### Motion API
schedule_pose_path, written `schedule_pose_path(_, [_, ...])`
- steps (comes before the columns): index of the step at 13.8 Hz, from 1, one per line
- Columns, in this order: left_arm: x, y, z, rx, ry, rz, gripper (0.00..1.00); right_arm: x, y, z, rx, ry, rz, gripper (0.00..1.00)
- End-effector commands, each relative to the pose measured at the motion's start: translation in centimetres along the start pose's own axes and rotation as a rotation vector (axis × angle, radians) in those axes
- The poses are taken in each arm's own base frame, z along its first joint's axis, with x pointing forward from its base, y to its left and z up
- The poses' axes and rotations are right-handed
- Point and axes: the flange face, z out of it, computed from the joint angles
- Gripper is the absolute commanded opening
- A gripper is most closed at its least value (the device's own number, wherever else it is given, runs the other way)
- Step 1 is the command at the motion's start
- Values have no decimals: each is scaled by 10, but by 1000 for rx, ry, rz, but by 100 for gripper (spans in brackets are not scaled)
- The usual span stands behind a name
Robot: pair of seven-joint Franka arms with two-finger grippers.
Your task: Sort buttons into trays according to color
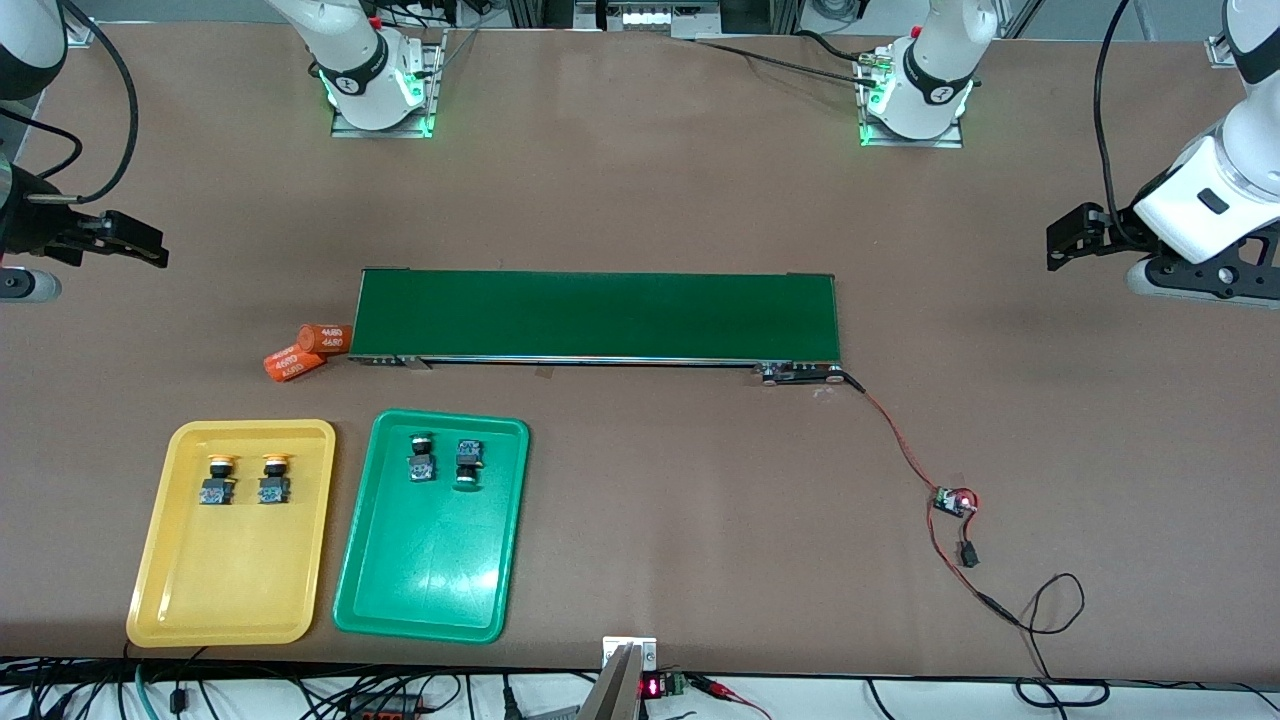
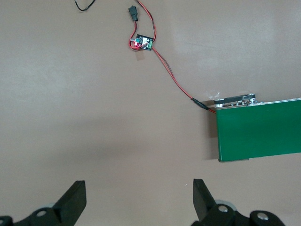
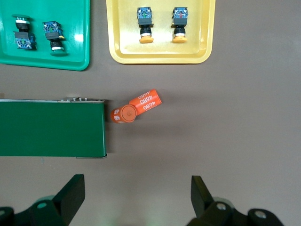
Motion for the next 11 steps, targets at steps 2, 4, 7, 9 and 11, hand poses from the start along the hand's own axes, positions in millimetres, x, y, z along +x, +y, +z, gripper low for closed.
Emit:
schedule_pose_path(2, [1,-1,-6,-23,-4,17,100,-5,-2,-1,19,-18,-15,100])
schedule_pose_path(4, [1,-2,-5,-23,-6,17,100,-4,-4,-2,18,-15,-14,100])
schedule_pose_path(7, [1,-1,-6,-23,-4,17,100,-5,-3,-3,19,-18,-11,100])
schedule_pose_path(9, [1,-1,-6,-23,-3,17,100,-5,-2,-2,19,-23,-9,100])
schedule_pose_path(11, [1,-1,-6,-23,-4,15,100,-6,-3,-2,19,-28,-11,100])
